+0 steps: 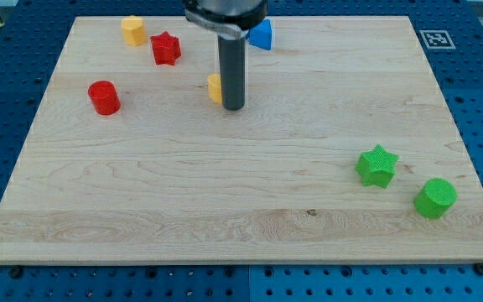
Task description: Push the yellow heart up and a bit left
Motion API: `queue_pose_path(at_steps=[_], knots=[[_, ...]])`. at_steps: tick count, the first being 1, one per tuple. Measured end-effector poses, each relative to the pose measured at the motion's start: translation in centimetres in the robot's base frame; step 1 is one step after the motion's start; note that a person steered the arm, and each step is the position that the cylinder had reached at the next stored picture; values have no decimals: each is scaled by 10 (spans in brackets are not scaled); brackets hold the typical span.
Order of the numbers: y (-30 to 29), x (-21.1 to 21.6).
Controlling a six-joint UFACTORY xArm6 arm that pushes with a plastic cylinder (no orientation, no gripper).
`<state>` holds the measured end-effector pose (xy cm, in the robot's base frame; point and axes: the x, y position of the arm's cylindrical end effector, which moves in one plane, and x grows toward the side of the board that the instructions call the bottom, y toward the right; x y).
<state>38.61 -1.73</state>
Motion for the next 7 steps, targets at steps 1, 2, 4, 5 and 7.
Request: queue_pose_path(at_steps=[1,2,4,5,7], knots=[[0,-8],[35,-7],[45,-22],[16,-25],[-1,-39]])
